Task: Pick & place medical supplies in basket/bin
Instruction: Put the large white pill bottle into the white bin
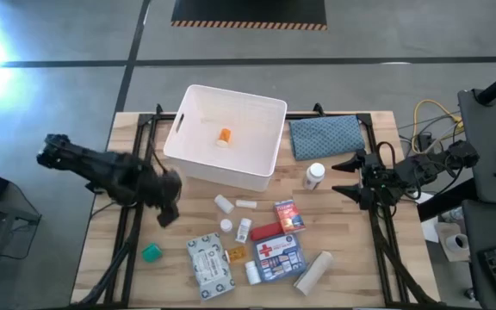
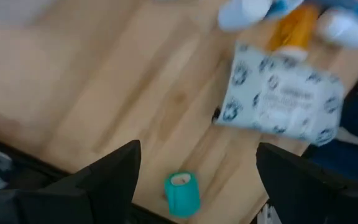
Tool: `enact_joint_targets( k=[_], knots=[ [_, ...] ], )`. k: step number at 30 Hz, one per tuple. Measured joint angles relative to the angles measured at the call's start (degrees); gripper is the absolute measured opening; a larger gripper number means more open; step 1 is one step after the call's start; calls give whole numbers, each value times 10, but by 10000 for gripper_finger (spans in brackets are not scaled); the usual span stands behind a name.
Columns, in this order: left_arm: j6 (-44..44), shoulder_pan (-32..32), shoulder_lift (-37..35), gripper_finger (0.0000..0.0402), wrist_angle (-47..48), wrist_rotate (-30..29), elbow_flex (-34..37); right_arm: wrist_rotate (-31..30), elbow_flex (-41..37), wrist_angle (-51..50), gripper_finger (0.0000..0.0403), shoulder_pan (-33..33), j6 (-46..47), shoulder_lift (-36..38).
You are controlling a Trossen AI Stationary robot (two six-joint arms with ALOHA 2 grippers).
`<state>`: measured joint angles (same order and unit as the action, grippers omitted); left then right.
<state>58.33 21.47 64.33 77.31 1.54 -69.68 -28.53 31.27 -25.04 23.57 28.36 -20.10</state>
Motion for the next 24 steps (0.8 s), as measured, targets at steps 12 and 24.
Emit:
enact_joint_targets(
  k=[12,24],
  knots=[
    [285,206,9,296,-267,-18,181,0,0,0,369,0,4,-10],
    [340,237,74,296,-231,-33,163,-2,-7,-5,369,0,22,-28]
  ],
)
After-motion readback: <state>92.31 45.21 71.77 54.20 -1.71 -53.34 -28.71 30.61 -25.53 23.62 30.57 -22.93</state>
